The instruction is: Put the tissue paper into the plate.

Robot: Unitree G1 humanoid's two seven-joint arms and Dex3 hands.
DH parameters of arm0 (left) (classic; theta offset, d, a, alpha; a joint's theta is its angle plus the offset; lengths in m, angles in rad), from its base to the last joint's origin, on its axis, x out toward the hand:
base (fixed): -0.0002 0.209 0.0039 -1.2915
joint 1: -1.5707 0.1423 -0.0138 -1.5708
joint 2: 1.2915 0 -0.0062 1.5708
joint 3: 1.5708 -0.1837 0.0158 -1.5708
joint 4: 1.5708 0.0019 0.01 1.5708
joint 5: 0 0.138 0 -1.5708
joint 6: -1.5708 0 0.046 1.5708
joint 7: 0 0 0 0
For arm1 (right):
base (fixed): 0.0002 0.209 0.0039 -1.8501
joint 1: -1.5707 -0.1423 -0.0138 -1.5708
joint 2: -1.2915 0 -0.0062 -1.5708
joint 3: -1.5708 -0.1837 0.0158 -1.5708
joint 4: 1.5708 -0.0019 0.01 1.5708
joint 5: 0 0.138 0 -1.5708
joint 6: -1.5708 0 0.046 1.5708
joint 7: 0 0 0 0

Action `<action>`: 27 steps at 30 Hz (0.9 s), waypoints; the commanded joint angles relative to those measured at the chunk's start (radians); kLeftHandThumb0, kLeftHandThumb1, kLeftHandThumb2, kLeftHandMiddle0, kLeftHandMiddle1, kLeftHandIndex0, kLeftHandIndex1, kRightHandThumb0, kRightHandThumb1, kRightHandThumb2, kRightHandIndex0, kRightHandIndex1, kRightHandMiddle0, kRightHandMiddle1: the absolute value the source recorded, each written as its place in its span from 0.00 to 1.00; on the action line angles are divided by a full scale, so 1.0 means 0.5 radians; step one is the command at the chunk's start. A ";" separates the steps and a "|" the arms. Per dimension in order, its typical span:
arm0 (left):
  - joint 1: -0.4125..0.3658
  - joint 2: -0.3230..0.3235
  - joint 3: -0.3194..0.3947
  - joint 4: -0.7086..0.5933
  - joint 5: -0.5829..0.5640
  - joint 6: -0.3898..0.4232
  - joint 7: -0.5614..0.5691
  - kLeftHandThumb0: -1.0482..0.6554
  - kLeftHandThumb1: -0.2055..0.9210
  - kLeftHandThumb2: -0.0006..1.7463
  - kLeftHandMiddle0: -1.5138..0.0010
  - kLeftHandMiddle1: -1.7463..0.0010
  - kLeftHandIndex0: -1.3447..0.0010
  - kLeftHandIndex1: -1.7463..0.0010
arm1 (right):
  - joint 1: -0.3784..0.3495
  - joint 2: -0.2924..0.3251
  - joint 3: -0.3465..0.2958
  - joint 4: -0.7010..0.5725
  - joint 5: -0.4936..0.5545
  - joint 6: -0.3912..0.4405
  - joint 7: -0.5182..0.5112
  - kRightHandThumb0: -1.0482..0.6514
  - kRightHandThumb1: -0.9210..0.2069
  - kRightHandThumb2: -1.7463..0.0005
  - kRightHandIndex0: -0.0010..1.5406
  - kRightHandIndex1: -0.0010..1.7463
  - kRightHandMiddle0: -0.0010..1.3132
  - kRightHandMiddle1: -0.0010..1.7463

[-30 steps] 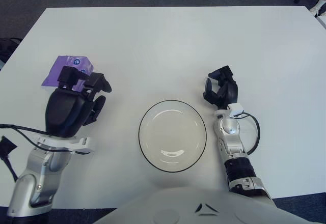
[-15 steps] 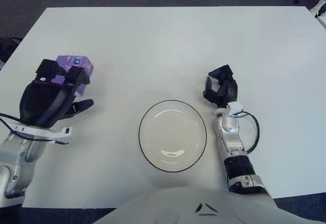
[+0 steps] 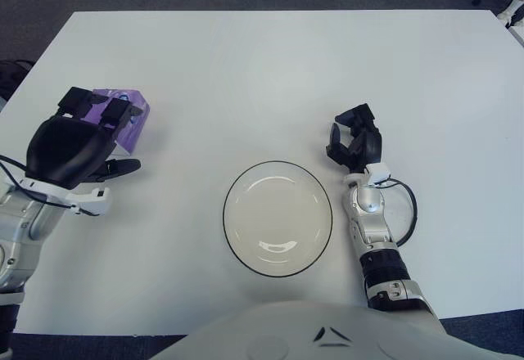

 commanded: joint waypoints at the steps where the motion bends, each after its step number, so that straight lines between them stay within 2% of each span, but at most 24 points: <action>1: -0.036 0.091 -0.046 0.124 -0.048 -0.070 -0.035 0.00 0.73 0.39 1.00 0.97 1.00 0.96 | 0.242 -0.023 -0.032 0.345 -0.024 -0.040 -0.010 0.38 0.28 0.45 0.41 0.85 0.30 1.00; 13: -0.358 0.172 -0.255 0.542 -0.074 -0.197 0.016 0.00 0.74 0.34 1.00 1.00 1.00 1.00 | 0.226 -0.036 -0.043 0.374 -0.030 -0.060 -0.012 0.38 0.29 0.44 0.41 0.84 0.30 1.00; 22: -0.503 0.195 -0.344 0.725 -0.109 -0.248 0.010 0.00 0.73 0.32 1.00 1.00 1.00 1.00 | 0.227 -0.038 -0.045 0.376 -0.034 -0.063 -0.016 0.38 0.28 0.45 0.41 0.84 0.30 1.00; 26: -0.862 0.168 -0.556 1.183 -0.019 -0.266 0.071 0.00 0.71 0.31 1.00 1.00 1.00 1.00 | 0.228 -0.033 -0.049 0.371 -0.025 -0.056 -0.014 0.38 0.28 0.45 0.41 0.84 0.30 1.00; 27: -0.907 0.167 -0.586 1.250 -0.006 -0.272 0.090 0.00 0.71 0.31 1.00 1.00 1.00 1.00 | 0.228 -0.032 -0.050 0.371 -0.025 -0.056 -0.013 0.38 0.28 0.45 0.41 0.84 0.30 1.00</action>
